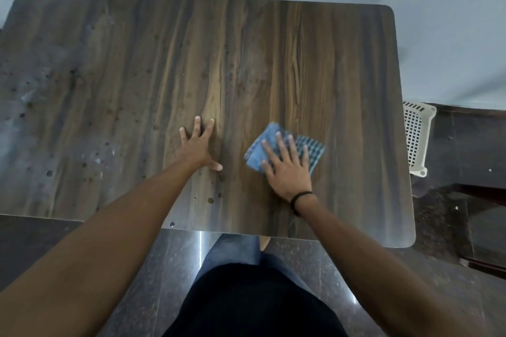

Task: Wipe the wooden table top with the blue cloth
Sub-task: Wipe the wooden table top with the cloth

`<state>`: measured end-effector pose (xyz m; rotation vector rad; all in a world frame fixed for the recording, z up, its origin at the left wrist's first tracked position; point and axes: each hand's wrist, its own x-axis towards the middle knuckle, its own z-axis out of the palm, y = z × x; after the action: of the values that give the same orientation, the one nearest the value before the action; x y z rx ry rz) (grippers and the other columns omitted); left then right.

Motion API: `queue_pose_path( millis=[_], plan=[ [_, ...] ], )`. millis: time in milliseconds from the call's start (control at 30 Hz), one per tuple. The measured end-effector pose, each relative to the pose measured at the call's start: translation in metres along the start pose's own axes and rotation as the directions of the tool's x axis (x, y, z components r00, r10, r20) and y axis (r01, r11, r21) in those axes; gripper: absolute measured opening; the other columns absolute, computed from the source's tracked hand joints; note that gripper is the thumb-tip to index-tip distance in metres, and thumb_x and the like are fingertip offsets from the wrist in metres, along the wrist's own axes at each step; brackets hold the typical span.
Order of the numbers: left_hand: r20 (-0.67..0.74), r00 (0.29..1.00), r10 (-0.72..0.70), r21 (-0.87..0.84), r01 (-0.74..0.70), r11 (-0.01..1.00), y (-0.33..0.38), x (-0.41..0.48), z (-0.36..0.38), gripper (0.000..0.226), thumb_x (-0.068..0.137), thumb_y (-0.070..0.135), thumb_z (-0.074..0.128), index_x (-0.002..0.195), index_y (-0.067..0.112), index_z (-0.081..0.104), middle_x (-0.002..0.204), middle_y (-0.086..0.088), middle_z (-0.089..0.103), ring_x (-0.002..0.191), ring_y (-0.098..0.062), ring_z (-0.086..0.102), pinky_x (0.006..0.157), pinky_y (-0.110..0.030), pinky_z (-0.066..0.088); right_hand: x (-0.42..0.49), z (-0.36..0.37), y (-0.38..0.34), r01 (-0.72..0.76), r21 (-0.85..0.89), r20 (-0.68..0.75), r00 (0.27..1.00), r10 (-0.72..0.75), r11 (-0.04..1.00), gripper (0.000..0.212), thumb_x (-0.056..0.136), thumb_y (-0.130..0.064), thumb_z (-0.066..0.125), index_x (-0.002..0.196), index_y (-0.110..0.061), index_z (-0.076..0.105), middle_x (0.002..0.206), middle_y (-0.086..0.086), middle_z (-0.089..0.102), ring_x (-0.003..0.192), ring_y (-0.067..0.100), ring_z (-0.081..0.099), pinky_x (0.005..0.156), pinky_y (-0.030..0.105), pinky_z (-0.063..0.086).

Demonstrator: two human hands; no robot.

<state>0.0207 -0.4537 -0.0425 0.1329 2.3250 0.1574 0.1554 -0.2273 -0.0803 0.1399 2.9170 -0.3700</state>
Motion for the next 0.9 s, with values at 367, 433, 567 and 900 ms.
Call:
queue_pose_path(
  millis=[367, 433, 567, 900],
  plan=[
    [-0.005, 1.0, 0.003, 0.004, -0.003, 1.0, 0.003, -0.005, -0.005, 0.142, 0.066, 0.042, 0.092, 0.156, 0.043, -0.018, 0.163, 0.008, -0.033, 0.15, -0.046, -0.019, 0.115, -0.067, 0.022, -0.039, 0.0, 0.038, -0.018, 0.005, -0.036, 0.999, 0.018, 1.0, 0.056, 0.102, -0.059, 0.023, 0.156, -0.048, 0.014, 0.167, -0.01, 0.004, 0.155, 0.021, 0.001, 0.121, 0.059, 0.001],
    [-0.01, 1.0, 0.004, 0.007, -0.004, 1.0, 0.003, -0.006, -0.005, 0.142, 0.066, 0.041, 0.093, 0.157, 0.042, -0.017, 0.163, 0.007, -0.032, 0.15, -0.047, -0.019, 0.115, -0.066, 0.02, -0.049, 0.014, -0.01, -0.075, 0.041, -0.028, 0.997, 0.076, 0.996, 0.058, 0.102, -0.058, 0.023, 0.157, -0.045, 0.013, 0.167, -0.007, 0.0, 0.155, 0.025, -0.001, 0.12, 0.06, -0.005],
    [-0.014, 1.0, 0.008, -0.003, -0.008, 1.0, 0.003, -0.009, -0.006, 0.141, 0.066, 0.041, 0.093, 0.157, 0.042, -0.015, 0.164, 0.007, -0.031, 0.15, -0.046, -0.018, 0.115, -0.066, 0.022, -0.094, 0.025, 0.003, 0.548, -0.088, 0.14, 0.834, -0.534, 0.832, 0.055, 0.103, -0.061, 0.023, 0.156, -0.049, 0.014, 0.167, -0.008, 0.005, 0.155, 0.022, 0.003, 0.122, 0.058, 0.002],
    [-0.044, 0.999, -0.024, -0.013, 0.024, 1.0, -0.011, -0.006, -0.002, 0.139, 0.065, 0.049, 0.092, 0.157, 0.045, -0.012, 0.164, 0.006, -0.029, 0.148, -0.049, -0.023, 0.119, -0.068, 0.009, -0.067, 0.031, -0.034, 0.23, -0.038, 0.062, 0.972, -0.227, 0.972, 0.057, 0.102, -0.059, 0.023, 0.157, -0.046, 0.014, 0.168, -0.005, 0.002, 0.155, 0.026, 0.0, 0.12, 0.062, -0.001]
  ],
)
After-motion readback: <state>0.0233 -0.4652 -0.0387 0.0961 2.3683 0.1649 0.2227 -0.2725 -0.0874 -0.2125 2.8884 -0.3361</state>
